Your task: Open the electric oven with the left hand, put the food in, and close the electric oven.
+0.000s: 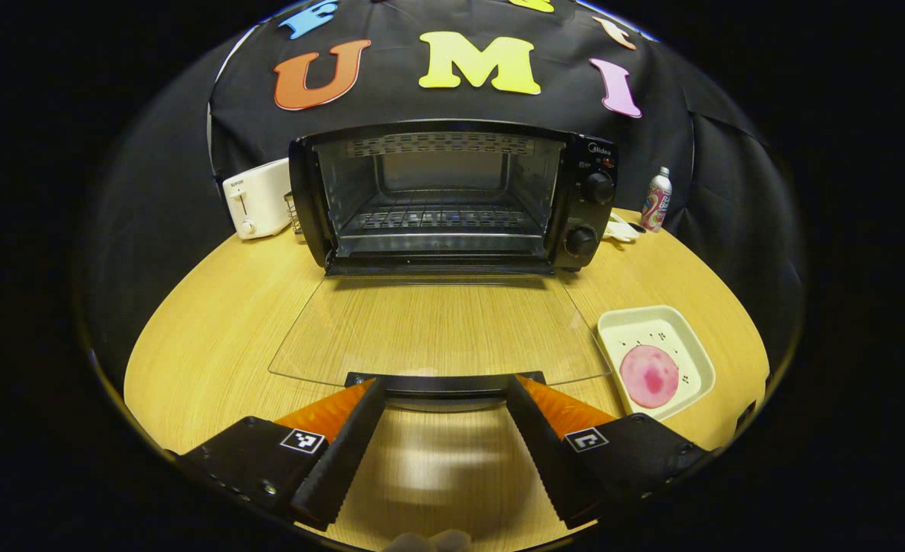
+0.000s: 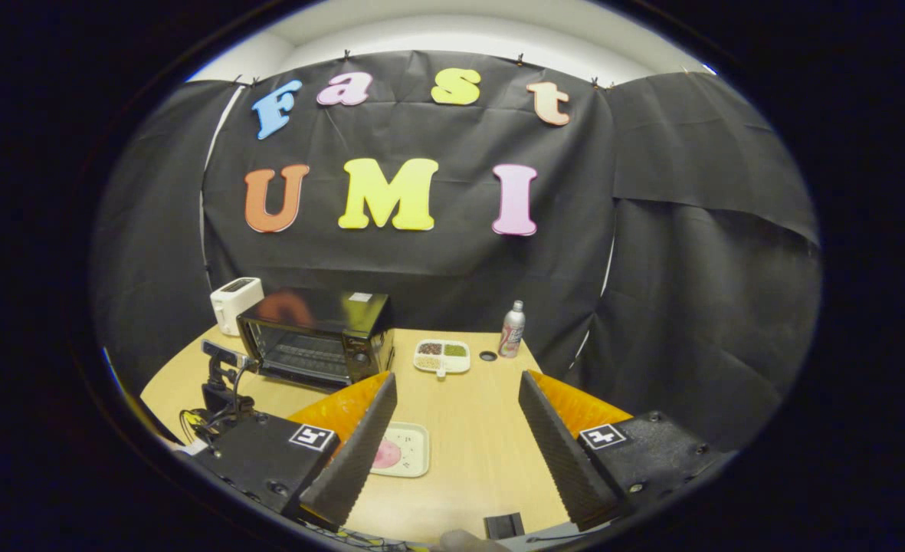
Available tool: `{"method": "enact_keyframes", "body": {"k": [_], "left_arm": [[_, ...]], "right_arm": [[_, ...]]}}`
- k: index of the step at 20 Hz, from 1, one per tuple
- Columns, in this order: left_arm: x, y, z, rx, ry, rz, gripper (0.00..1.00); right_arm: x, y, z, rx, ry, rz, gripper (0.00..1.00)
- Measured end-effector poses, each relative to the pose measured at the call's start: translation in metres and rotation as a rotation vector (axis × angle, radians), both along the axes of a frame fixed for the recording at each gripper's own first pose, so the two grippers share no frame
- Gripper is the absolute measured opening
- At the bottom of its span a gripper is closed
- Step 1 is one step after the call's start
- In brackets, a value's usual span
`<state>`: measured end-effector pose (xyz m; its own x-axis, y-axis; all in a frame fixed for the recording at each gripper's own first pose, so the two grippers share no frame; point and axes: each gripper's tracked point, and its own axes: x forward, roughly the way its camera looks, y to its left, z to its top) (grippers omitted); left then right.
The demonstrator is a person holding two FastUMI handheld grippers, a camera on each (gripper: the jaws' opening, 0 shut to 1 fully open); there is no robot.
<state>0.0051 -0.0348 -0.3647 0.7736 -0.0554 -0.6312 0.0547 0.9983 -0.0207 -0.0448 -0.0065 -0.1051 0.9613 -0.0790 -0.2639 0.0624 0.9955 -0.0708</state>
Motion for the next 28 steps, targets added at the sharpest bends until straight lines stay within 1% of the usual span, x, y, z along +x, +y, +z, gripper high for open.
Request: {"method": "enact_keyframes", "body": {"k": [4,8,10,11,14,15,16,17,20,21,22,23,24,25,26,27,28], "left_arm": [[-0.002,0.001,-0.002,0.002,0.027,-0.002,0.98],[0.0,0.0,0.009,-0.02,-0.017,0.0,0.98],[-0.003,0.003,0.022,-0.033,-0.047,0.0,0.98],[-0.006,0.007,0.03,-0.024,-0.062,0.003,0.97],[-0.009,0.015,0.061,-0.035,-0.114,0.02,0.97],[-0.012,0.016,0.073,-0.043,-0.133,0.026,0.97],[-0.013,0.018,0.087,-0.044,-0.155,0.031,0.97],[-0.014,0.019,0.102,-0.041,-0.177,0.03,0.97],[-0.016,0.02,0.149,-0.037,-0.257,0.03,0.96],[-0.015,0.018,0.167,-0.038,-0.288,0.032,0.96],[-0.014,0.019,0.182,-0.043,-0.317,0.037,0.96],[-0.015,0.021,0.195,-0.041,-0.331,0.056,0.96],[-0.014,0.025,0.207,-0.04,-0.346,0.075,0.96],[-0.015,0.028,0.218,-0.041,-0.361,0.099,0.96],[-0.016,0.031,0.226,-0.039,-0.37,0.121,0.96],[-0.018,0.034,0.234,-0.031,-0.38,0.141,0.95],[-0.02,0.039,0.239,-0.014,-0.392,0.164,0.96]], "right_arm": [[0.002,0.0,-0.013,0.007,0.024,0.007,0.97],[0.009,-0.006,-0.036,0.011,0.082,0.011,0.97],[0.018,-0.008,-0.062,0.014,0.14,0.028,0.97],[0.023,-0.009,-0.078,0.014,0.173,0.038,0.92],[0.041,-0.007,-0.13,0.036,0.287,0.079,0.88],[0.049,-0.007,-0.147,0.043,0.325,0.09,0.84],[0.058,-0.005,-0.164,0.056,0.358,0.1,0.85],[0.063,-0.003,-0.178,0.073,0.393,0.11,0.8],[0.082,0.008,-0.225,0.124,0.516,0.147,0.73],[0.09,0.011,-0.236,0.142,0.543,0.157,0.66],[0.096,0.012,-0.245,0.159,0.57,0.159,0.65],[0.102,0.013,-0.254,0.178,0.598,0.167,0.63],[0.11,0.013,-0.262,0.19,0.621,0.169,0.58],[0.118,0.013,-0.271,0.192,0.645,0.172,0.46],[0.125,0.012,-0.278,0.191,0.672,0.175,0.43],[0.131,0.011,-0.287,0.19,0.699,0.176,0.37],[0.136,0.01,-0.293,0.194,0.726,0.178,0.35]]}}
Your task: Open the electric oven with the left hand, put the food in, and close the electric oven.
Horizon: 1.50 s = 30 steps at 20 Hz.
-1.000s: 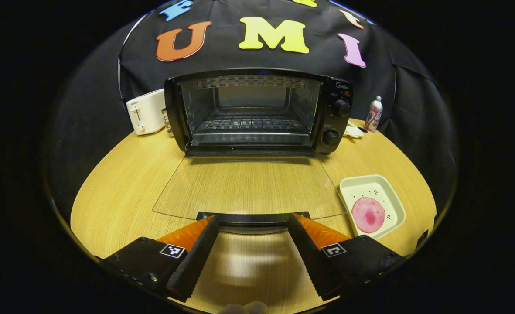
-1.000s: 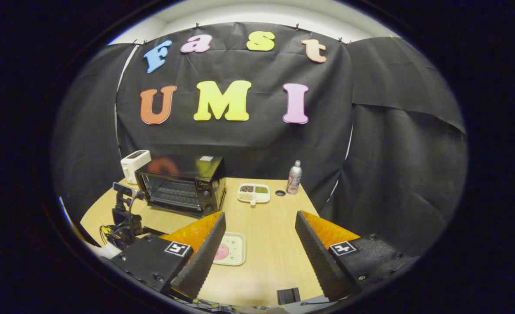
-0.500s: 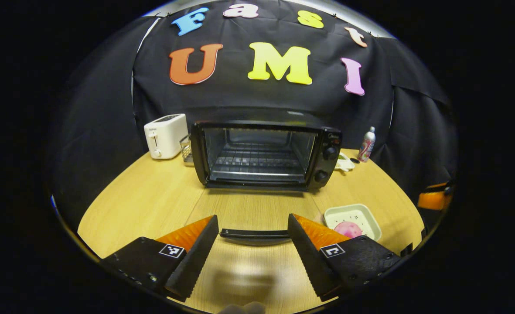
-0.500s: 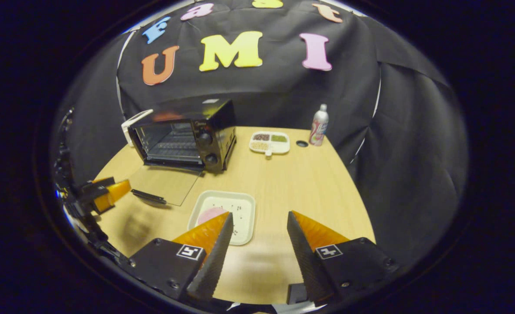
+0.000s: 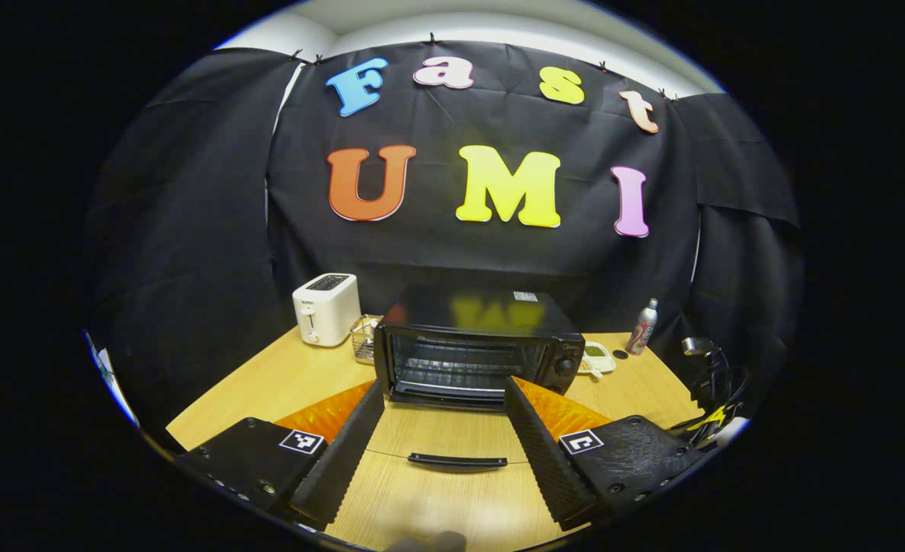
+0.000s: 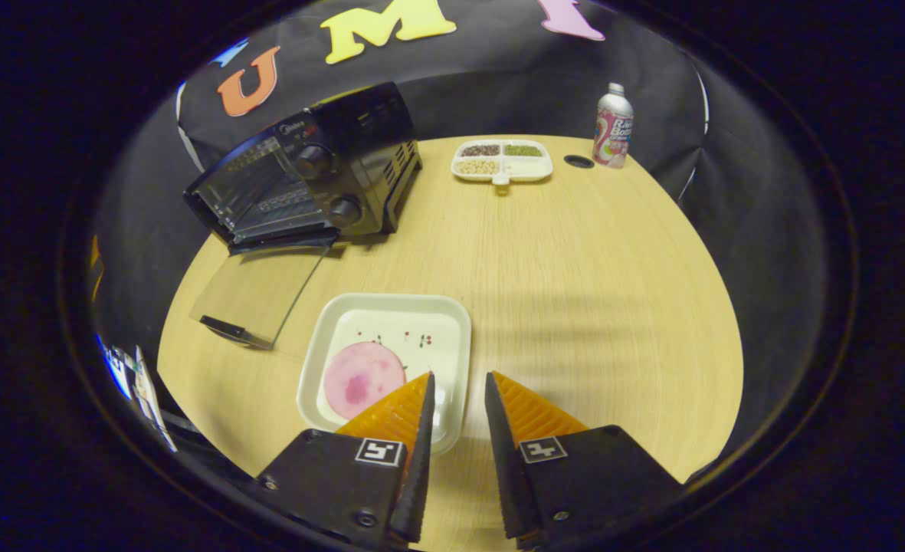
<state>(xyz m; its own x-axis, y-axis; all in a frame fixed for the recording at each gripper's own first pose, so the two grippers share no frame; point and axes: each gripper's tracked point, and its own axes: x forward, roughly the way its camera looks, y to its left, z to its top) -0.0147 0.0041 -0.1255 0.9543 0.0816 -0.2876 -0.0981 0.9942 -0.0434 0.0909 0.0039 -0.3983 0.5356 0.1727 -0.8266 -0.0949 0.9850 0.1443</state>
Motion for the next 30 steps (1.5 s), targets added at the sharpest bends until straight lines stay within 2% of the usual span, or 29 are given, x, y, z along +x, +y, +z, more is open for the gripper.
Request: {"method": "enact_keyframes", "body": {"k": [1,3,7,9,10,11,13,14,17,18,21,23,25,27,28,30], "left_arm": [[-0.001,0.008,0.005,0.018,-0.001,0.027,0.96],[-0.005,0.016,0.008,0.036,0.004,0.078,0.95],[-0.017,0.022,0.014,0.039,0.018,0.158,0.96],[-0.021,0.021,0.017,0.036,0.018,0.183,0.96],[-0.023,0.021,0.018,0.032,0.018,0.193,0.96],[-0.024,0.02,0.017,0.027,0.02,0.197,0.96],[-0.025,0.018,0.017,0.022,0.019,0.206,0.96],[-0.026,0.017,0.017,0.016,0.014,0.206,0.96],[-0.026,0.017,0.016,-0.009,0.002,0.201,0.96],[-0.024,0.016,0.016,-0.017,-0.005,0.194,0.96],[-0.021,0.018,0.012,-0.031,-0.014,0.161,0.95],[-0.02,0.021,0.01,-0.04,-0.011,0.138,0.96],[-0.021,0.025,0.011,-0.05,-0.007,0.115,0.96],[-0.022,0.027,0.013,-0.047,-0.005,0.089,0.95],[-0.023,0.029,0.015,-0.046,-0.009,0.075,0.96],[-0.026,0.034,0.018,-0.045,-0.01,0.057,0.96]], "right_arm": [[0.003,0.001,-0.006,0.005,0.028,0.004,0.29],[0.004,0.003,-0.014,0.008,0.077,0.019,0.23],[0.003,0.0,-0.02,-0.028,0.17,0.038,0.15],[0.003,0.0,-0.02,-0.042,0.242,0.047,0.18],[0.005,-0.001,-0.02,-0.038,0.277,0.03,0.14],[0.005,0.001,-0.02,-0.032,0.313,0.008,0.16],[0.007,0.001,-0.019,-0.028,0.372,0.027,0.1],[0.008,0.001,-0.018,-0.015,0.398,0.018,0.11],[0.009,0.001,-0.019,0.04,0.463,0.003,0.02],[0.01,0.0,-0.018,0.051,0.475,0.0,0.04],[0.01,0.001,-0.019,0.069,0.475,0.005,0.01],[0.009,0.001,-0.017,0.118,0.453,0.009,0.04],[0.006,0.007,-0.016,0.235,0.438,0.008,0.01],[0.002,0.011,-0.013,0.369,0.431,-0.009,0.04],[0.003,0.009,-0.011,0.414,0.407,-0.008,0.0],[0.006,-0.006,0.001,0.464,0.357,-0.018,0.0]]}}
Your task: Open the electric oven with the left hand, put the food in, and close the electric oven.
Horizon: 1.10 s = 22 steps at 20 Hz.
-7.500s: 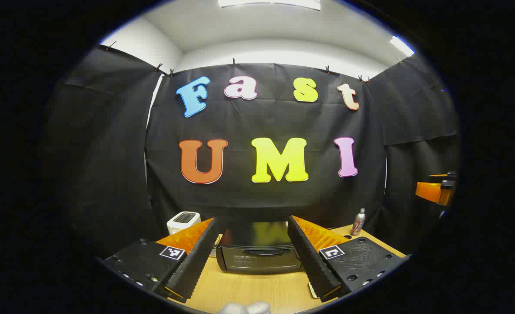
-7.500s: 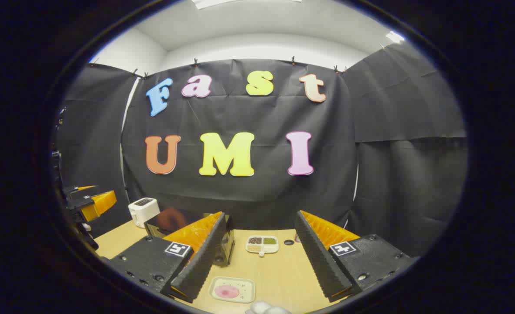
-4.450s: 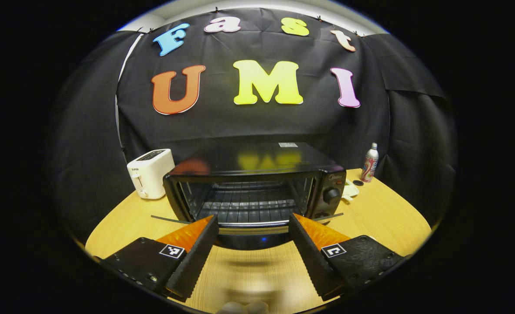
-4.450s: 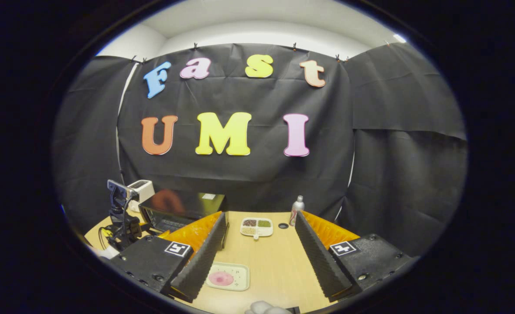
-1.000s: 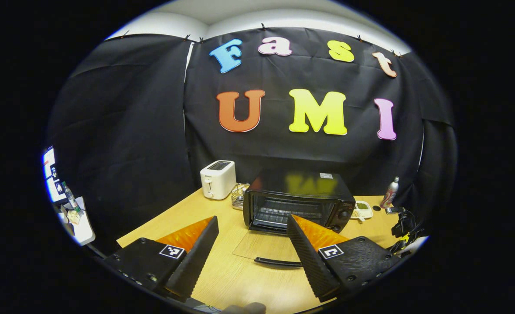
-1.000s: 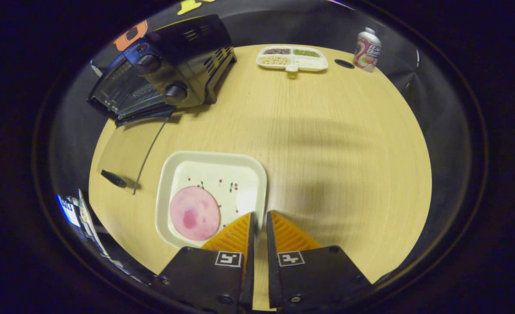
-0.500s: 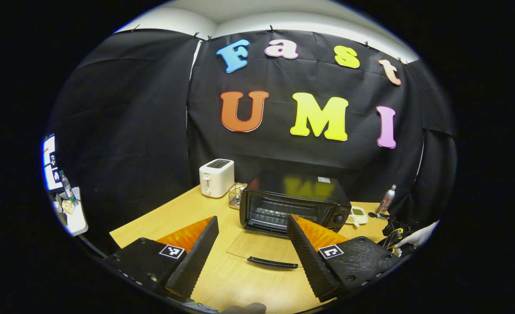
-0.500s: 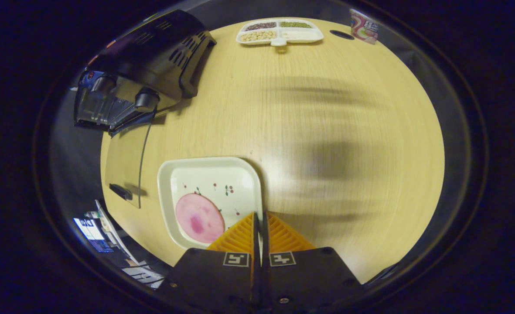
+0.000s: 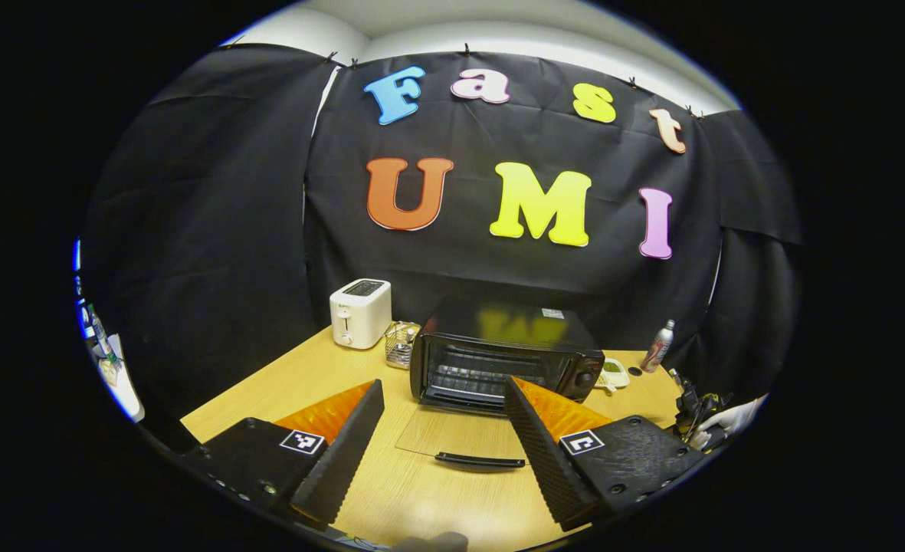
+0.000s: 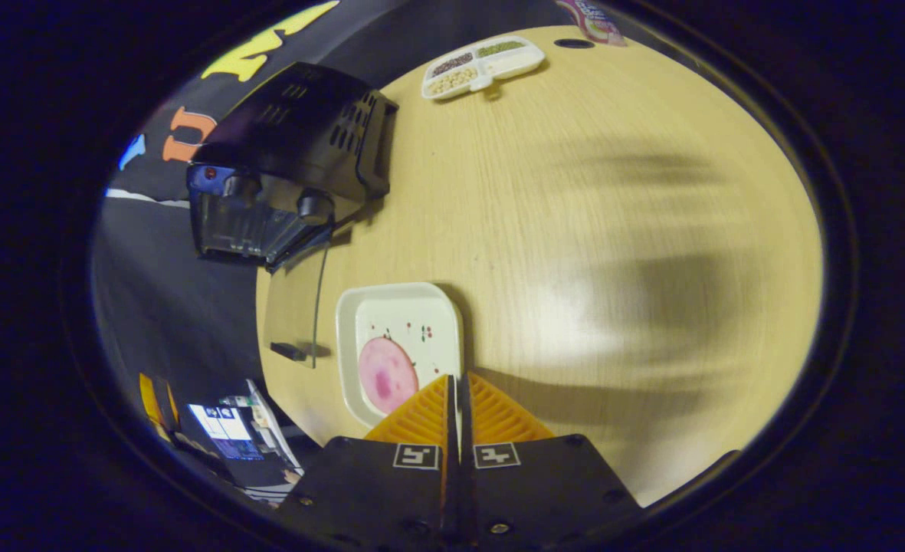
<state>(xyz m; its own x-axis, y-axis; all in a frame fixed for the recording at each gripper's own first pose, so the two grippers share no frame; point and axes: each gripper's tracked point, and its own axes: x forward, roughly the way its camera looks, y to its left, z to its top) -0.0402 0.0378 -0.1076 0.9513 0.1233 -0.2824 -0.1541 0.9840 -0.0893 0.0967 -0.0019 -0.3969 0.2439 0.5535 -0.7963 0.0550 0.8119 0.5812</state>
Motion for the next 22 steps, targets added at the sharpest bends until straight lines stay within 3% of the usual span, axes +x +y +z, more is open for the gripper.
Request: {"method": "enact_keyframes", "body": {"k": [2,6,7,9,10,11,14,22], "left_arm": [[-0.001,0.003,0.002,-0.002,0.002,-0.015,0.96],[-0.003,0.01,0.001,-0.004,0.003,-0.031,0.96],[-0.003,0.011,0.0,-0.003,0.007,-0.033,0.96],[-0.003,0.011,-0.001,-0.007,0.008,-0.039,0.96],[-0.003,0.012,-0.001,-0.005,0.005,-0.041,0.96],[-0.005,0.014,-0.002,-0.003,0.008,-0.04,0.96],[-0.006,0.017,-0.004,-0.013,0.011,-0.034,0.96],[-0.007,0.029,-0.011,-0.023,0.023,-0.014,0.95]], "right_arm": [[-0.001,0.0,0.014,0.056,-0.023,-0.038,0.0],[-0.001,-0.012,0.001,-0.058,-0.058,-0.042,0.04],[-0.001,-0.007,0.003,-0.043,-0.048,-0.042,0.0],[-0.008,0.001,0.003,-0.02,-0.033,-0.009,0.06],[-0.007,0.003,0.004,-0.015,-0.038,-0.009,0.04],[-0.005,0.001,0.005,-0.021,-0.043,-0.013,0.13],[-0.001,-0.007,-0.001,-0.072,-0.027,-0.027,0.28],[0.003,0.015,-0.013,-0.141,0.048,-0.02,0.28]]}}
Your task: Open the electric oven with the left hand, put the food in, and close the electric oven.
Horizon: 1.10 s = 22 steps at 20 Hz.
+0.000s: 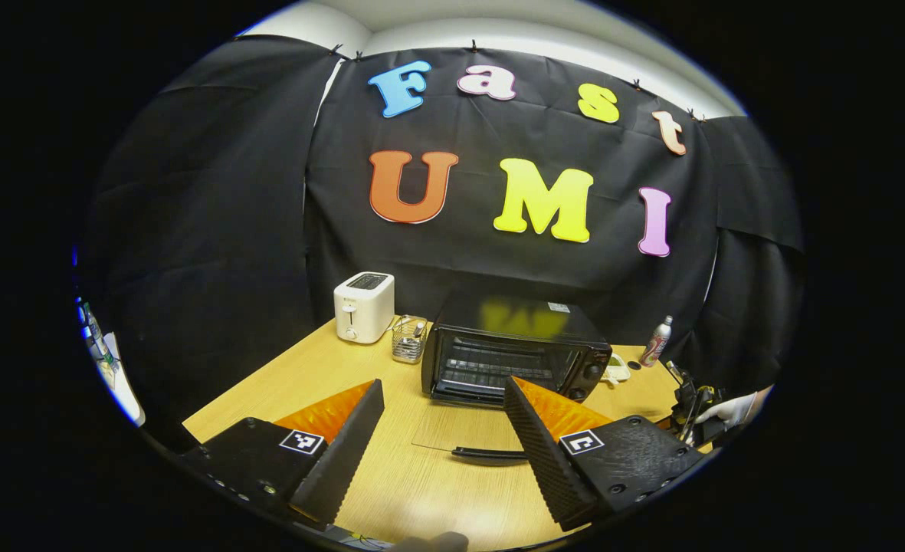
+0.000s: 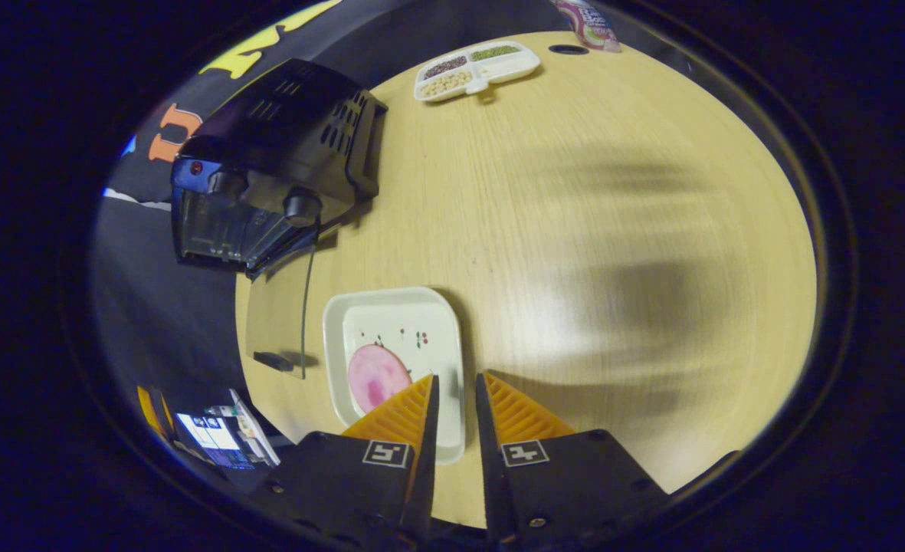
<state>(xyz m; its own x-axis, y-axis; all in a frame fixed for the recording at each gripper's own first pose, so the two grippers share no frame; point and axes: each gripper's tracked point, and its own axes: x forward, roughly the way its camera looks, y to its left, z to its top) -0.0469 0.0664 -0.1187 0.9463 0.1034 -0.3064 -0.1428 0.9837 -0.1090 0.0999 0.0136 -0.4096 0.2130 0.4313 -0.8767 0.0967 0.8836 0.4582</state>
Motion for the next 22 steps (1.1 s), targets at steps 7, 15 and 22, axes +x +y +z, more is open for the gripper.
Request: {"method": "enact_keyframes", "body": {"k": [7,15,22], "left_arm": [[0.006,0.006,-0.008,-0.022,0.007,0.0,0.96],[0.014,0.003,-0.006,-0.017,0.007,-0.025,0.96],[0.014,-0.004,-0.002,0.0,0.006,-0.057,0.96]], "right_arm": [[0.0,-0.002,-0.009,-0.106,0.047,-0.048,0.01],[-0.006,0.001,-0.004,0.169,0.02,-0.09,0.0],[-0.014,-0.021,0.022,0.229,-0.089,-0.232,0.0]]}}
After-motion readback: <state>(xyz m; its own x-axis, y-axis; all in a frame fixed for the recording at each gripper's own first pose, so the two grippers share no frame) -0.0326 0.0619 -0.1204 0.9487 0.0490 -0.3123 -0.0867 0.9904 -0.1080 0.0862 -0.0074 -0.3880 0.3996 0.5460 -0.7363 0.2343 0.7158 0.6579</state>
